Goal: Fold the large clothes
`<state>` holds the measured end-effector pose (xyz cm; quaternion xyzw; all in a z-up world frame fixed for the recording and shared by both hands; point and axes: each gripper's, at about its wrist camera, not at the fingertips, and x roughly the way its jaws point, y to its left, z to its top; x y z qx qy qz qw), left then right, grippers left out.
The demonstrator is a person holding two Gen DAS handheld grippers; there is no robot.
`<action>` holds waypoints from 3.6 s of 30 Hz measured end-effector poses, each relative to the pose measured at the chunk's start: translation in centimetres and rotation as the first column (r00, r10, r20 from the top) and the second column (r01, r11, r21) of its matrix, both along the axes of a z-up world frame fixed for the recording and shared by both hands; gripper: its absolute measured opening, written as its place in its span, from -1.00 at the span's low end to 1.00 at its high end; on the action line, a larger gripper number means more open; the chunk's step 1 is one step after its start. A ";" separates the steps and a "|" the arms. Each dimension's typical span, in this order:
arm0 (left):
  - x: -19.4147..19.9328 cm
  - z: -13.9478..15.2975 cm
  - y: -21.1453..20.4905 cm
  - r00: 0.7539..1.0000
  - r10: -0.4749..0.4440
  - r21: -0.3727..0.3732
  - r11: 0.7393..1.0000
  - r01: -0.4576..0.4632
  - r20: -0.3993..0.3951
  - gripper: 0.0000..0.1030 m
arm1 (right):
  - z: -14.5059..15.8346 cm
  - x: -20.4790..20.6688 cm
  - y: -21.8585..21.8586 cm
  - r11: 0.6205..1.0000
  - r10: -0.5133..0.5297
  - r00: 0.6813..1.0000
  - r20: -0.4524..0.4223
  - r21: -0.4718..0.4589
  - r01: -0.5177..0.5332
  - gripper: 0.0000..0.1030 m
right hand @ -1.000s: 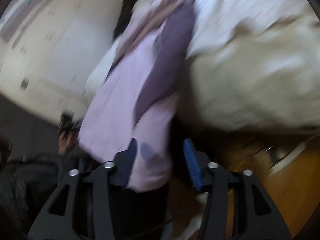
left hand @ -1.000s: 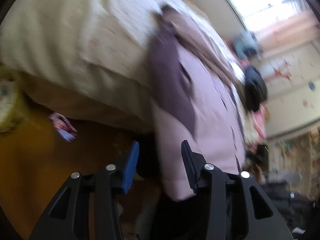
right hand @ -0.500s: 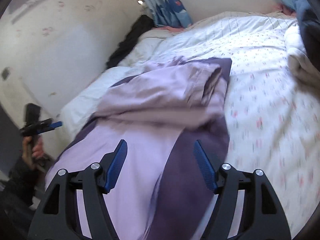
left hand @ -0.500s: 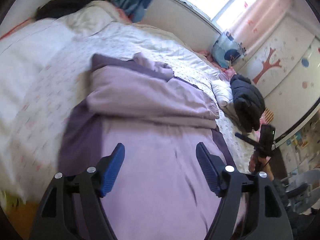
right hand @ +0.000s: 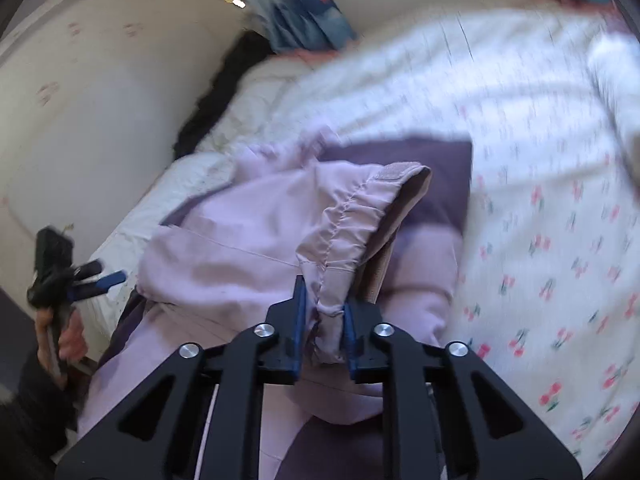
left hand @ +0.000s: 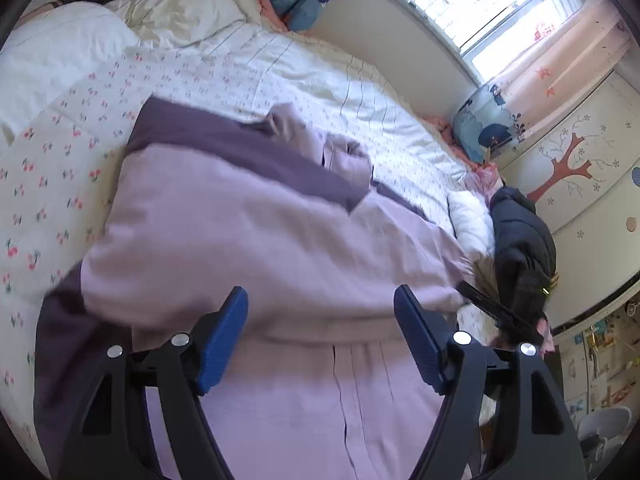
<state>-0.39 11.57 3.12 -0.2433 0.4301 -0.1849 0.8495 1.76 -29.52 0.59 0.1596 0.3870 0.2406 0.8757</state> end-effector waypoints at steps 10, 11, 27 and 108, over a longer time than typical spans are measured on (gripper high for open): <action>4.8 -5.4 -1.7 0.999 0.022 0.172 0.985 -0.013 -0.047 0.69 | -4.4 0.6 -2.9 0.997 -0.037 0.989 -0.146 0.063 0.046 -0.44; 4.4 -5.0 -2.1 0.999 0.019 0.196 0.981 -0.012 -0.033 0.69 | -3.9 0.3 -3.0 0.997 -0.039 0.990 -0.135 0.065 0.048 -0.24; -14.8 -1.9 13.6 0.992 0.047 -0.015 0.999 -0.049 -0.113 0.85 | 3.6 -25.7 -6.7 0.944 0.277 0.952 -0.129 0.223 -0.245 0.80; -27.7 -11.4 14.2 0.936 -0.202 -0.201 0.969 0.146 -0.290 0.82 | -10.8 -32.2 -2.2 0.870 0.382 0.860 -0.337 0.445 -0.212 -0.15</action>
